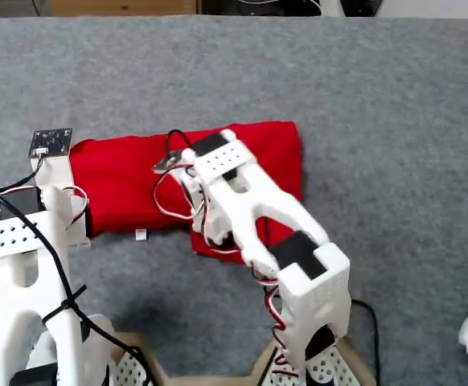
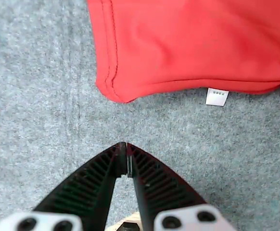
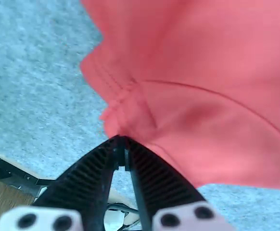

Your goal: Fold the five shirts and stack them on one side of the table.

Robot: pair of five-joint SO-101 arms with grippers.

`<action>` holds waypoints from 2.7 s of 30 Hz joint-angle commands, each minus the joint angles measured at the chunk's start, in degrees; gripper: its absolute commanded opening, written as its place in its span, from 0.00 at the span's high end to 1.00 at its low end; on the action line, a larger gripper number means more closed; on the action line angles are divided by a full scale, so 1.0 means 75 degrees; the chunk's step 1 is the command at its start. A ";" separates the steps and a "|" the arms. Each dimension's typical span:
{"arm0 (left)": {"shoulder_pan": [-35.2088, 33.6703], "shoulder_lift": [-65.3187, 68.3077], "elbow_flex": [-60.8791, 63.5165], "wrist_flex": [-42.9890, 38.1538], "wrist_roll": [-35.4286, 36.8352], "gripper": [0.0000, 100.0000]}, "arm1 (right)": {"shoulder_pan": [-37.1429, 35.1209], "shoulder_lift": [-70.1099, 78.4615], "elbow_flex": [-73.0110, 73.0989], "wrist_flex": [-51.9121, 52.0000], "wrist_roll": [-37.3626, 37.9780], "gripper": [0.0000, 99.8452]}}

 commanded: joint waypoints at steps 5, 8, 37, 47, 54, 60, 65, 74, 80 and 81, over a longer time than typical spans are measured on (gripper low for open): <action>-0.0070 -0.0018 -0.0082 0.0035 -0.0012 0.98 | -0.0252 -0.0475 -0.0029 -0.0152 -0.0211 0.99; -0.0082 -0.0041 -0.0129 -0.0047 0.0012 0.98 | -0.0076 -0.0557 -0.0592 -0.0188 -0.0211 0.99; 0.0985 0.6078 -0.5978 -0.2239 0.1242 0.98 | 0.2760 0.5339 -0.9125 -0.0457 -0.0504 0.99; 0.0445 0.9641 -0.9436 -0.2086 0.1184 0.98 | 0.3147 0.7156 -1.1399 0.0152 -0.0785 0.99; -0.0035 1.1528 -1.2284 -0.0703 0.0668 0.98 | 0.3628 0.7484 -1.2009 0.0352 -0.0738 0.99; -0.0375 1.2982 -1.4218 -0.0492 0.0234 0.98 | 0.3956 0.7484 -1.2009 0.0352 -0.0621 0.99; -0.0715 1.3744 -1.5461 -0.0492 -0.0082 0.98 | 0.3968 0.7484 -1.2009 0.0399 -0.0481 0.99; -0.1571 1.3955 -1.6082 -0.0492 -0.0281 0.98 | 0.3979 0.7484 -1.1985 0.0410 -0.0469 0.99; -0.2004 1.3943 -1.6082 -0.0410 -0.0223 0.98 | 0.3944 0.7484 -1.2009 0.0422 -0.0375 0.99; -0.1934 1.3919 -1.6141 -0.0270 -0.0223 0.98 | 0.3921 0.7484 -1.2009 0.0422 -0.0375 0.99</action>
